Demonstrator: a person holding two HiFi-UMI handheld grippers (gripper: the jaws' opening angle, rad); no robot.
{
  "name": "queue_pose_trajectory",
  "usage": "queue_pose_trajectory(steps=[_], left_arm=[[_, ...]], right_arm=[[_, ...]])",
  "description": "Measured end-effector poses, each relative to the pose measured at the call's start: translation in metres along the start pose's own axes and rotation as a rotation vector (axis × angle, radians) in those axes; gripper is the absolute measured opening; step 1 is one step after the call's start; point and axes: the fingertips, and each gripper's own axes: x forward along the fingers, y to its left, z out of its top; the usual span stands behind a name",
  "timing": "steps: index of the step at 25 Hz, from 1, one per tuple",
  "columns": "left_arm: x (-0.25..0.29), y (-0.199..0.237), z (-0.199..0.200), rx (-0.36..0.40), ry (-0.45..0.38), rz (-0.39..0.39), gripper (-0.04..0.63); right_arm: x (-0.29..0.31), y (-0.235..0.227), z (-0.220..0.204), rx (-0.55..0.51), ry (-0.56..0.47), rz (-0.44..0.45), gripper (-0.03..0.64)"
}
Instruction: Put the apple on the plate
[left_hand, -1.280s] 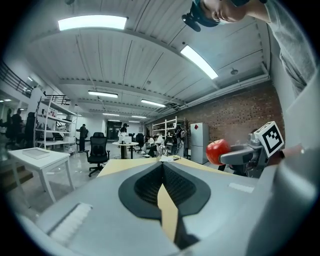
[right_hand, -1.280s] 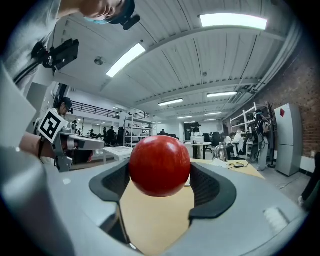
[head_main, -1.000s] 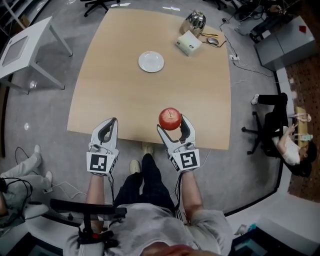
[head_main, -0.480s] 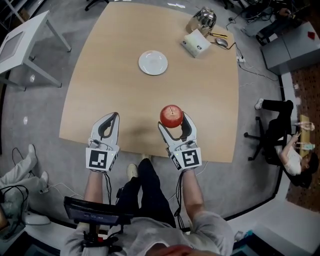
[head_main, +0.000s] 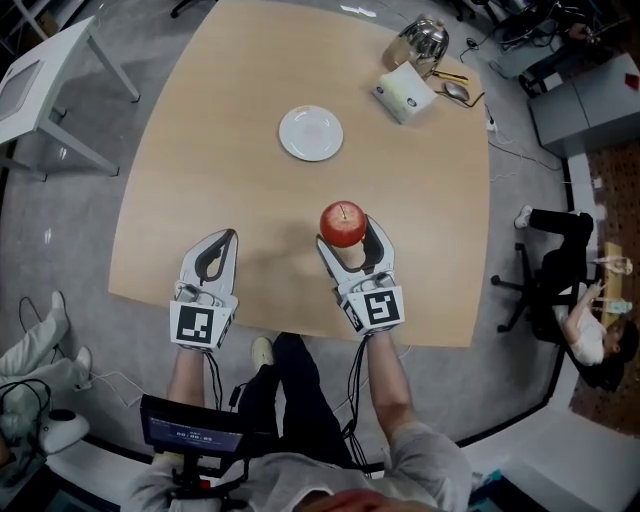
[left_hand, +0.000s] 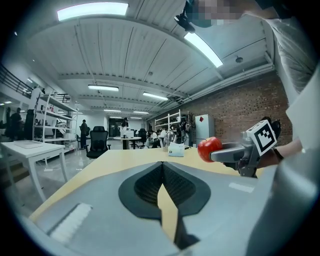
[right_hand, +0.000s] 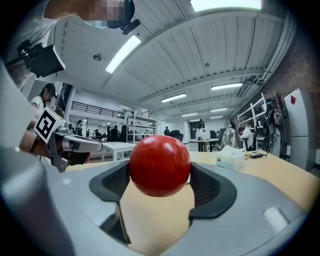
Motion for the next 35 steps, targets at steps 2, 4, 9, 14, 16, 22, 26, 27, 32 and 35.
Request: queue_pose_trajectory(steps=[2, 4, 9, 14, 16, 22, 26, 27, 32, 35], left_arm=[[0.003, 0.003, -0.005, -0.004, 0.004, 0.005, 0.018], [0.005, 0.007, -0.008, -0.006, 0.006, 0.011, 0.018], [0.022, 0.015, -0.023, -0.017, -0.004, 0.008, 0.018], [0.025, 0.015, -0.021, -0.034, 0.003, 0.013, 0.018], [0.023, 0.013, -0.02, -0.046, 0.016, 0.014, 0.018], [0.032, 0.008, -0.023, -0.059, 0.026, 0.014, 0.018], [0.035, 0.008, -0.027, -0.072, 0.03, 0.027, 0.018], [0.036, 0.009, -0.027, -0.077, 0.035, 0.032, 0.018], [0.042, 0.015, -0.028, -0.09, 0.05, 0.05, 0.018], [0.047, 0.019, -0.035, -0.106, 0.055, 0.055, 0.018]], right_arm=[[0.012, -0.003, -0.005, -0.006, 0.005, 0.006, 0.379], [0.023, -0.006, -0.011, -0.009, 0.012, 0.012, 0.379], [0.056, -0.022, -0.029, -0.004, 0.032, 0.016, 0.379], [0.077, -0.029, -0.033, 0.007, 0.058, 0.031, 0.379], [0.082, -0.031, -0.033, 0.007, 0.069, 0.034, 0.379], [0.104, -0.045, -0.036, 0.016, 0.096, 0.04, 0.38], [0.116, -0.053, -0.041, 0.019, 0.114, 0.05, 0.38], [0.119, -0.054, -0.041, 0.02, 0.118, 0.052, 0.38], [0.138, -0.06, -0.044, 0.02, 0.145, 0.057, 0.38], [0.153, -0.065, -0.046, 0.017, 0.159, 0.059, 0.38]])
